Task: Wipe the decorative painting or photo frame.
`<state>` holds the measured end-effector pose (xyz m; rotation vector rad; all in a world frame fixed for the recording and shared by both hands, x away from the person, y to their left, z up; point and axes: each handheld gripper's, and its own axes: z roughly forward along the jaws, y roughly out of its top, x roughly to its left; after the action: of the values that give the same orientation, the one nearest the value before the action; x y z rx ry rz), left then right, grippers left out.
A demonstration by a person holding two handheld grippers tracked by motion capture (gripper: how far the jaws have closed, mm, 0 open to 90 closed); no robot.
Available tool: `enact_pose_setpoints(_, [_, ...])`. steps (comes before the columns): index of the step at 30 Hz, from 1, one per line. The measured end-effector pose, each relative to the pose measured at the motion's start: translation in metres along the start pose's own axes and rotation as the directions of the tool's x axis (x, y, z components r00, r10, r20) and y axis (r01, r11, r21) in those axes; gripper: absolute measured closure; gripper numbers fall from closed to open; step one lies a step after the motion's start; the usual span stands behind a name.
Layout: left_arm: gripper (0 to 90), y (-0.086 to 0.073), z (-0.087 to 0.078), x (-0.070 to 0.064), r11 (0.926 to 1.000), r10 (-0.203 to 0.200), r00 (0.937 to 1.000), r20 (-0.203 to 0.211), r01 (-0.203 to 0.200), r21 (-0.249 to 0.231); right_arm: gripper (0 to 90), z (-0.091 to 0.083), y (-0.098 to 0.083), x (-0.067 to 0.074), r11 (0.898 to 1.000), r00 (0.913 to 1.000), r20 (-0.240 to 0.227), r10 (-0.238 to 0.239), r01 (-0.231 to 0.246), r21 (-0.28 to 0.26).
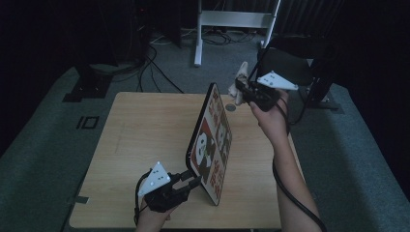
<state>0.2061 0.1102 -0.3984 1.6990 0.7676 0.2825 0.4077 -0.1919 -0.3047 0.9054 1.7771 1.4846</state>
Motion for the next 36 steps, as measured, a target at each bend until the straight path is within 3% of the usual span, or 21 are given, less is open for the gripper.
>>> enact_pose_setpoints(10, [61.0,-0.001,0.012,-0.001,1.0000,-0.005,0.9991,-0.042,0.005,-0.003,74.8,-0.053,-0.041,0.016,1.000,0.9995,-0.031,0.002,-0.003,-0.024])
enact_pose_setpoints(16, [61.1,-0.003,0.015,-0.003,0.9999,0.003,0.9978,-0.066,-0.004,-0.010,74.8,-0.075,-0.059,0.026,0.999,0.9991,-0.040,0.013,-0.014,-0.037])
enact_pose_setpoints(25, [61.6,-0.004,0.016,-0.005,0.9995,0.023,0.9956,-0.091,-0.025,-0.018,74.7,-0.090,-0.094,0.040,0.999,0.9978,-0.059,0.032,-0.032,0.004])
enact_pose_setpoints(31, [63.3,-0.004,0.013,-0.003,0.9995,0.024,0.9946,-0.101,-0.026,-0.018,74.7,-0.095,-0.114,0.043,0.998,0.9975,-0.049,0.051,-0.049,0.036])
enact_pose_setpoints(36, [68.1,-0.005,0.007,0.001,0.9992,0.016,0.9893,-0.145,-0.021,-0.034,74.7,-0.097,-0.129,0.043,0.996,0.9970,-0.042,0.065,-0.062,0.068])
